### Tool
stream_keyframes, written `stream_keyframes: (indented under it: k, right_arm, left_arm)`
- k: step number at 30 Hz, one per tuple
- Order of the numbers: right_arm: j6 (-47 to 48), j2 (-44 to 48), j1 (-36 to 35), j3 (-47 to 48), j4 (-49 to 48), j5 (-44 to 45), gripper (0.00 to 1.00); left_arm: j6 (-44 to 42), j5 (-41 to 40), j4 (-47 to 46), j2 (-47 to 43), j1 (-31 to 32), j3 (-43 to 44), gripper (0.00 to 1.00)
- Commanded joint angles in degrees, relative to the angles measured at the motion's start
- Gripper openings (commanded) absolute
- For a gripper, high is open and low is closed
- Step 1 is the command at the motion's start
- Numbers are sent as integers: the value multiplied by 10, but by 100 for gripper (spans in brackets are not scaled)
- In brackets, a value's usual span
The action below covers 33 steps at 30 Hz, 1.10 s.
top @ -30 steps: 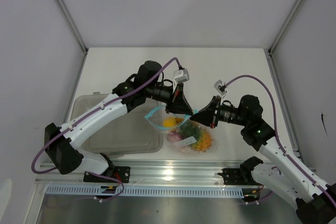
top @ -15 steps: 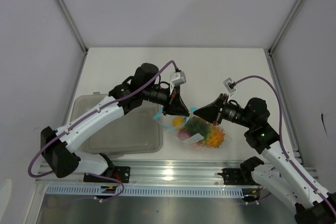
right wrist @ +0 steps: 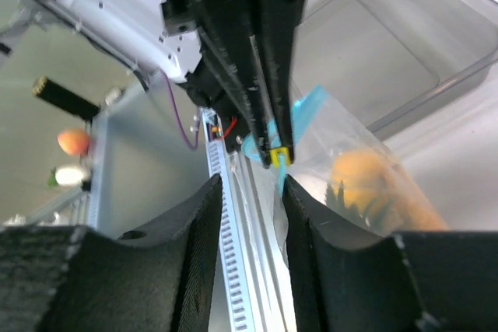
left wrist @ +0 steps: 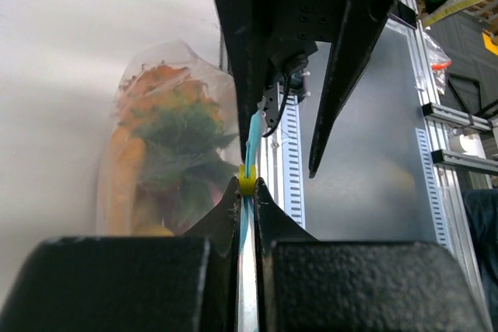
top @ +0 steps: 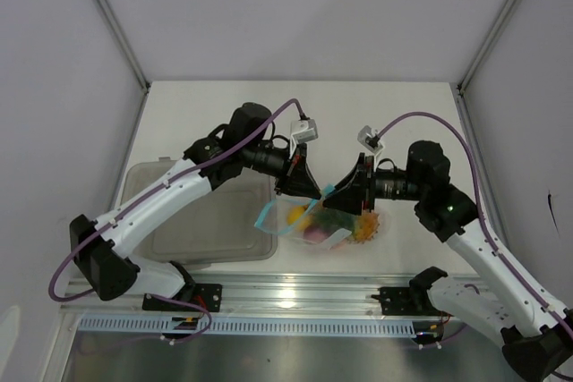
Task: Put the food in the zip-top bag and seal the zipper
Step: Zip the zipper food storage bag at the center of the board.
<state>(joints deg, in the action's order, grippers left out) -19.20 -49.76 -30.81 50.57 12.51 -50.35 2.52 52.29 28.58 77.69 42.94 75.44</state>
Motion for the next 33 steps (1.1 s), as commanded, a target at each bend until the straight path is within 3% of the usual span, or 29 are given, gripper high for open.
stream_keyframes:
  k: [1,14,17,18,23,26,33]
  right_arm:
    - [81,-11,-20,45,87,-29,38]
    - [172,-98,-63,124,191,-3,19]
    - [184,-117,-64,138,211,-9,10]
    - [184,-119,-64,139,214,-11,0]
    - [164,-105,-66,131,196,16,0]
    - [137,-71,-57,118,161,75,0]
    - [30,-13,56,53,68,90,0]
  left_arm:
    - [-6,30,2,15,-4,45,1]
    - [-23,49,45,47,-3,91,1]
    - [-23,49,44,43,-3,83,1]
    - [-23,49,45,42,-3,82,1]
    - [-24,41,50,36,-3,67,1]
    - [-38,31,49,31,-4,56,1]
    - [-45,-11,68,9,-8,25,1]
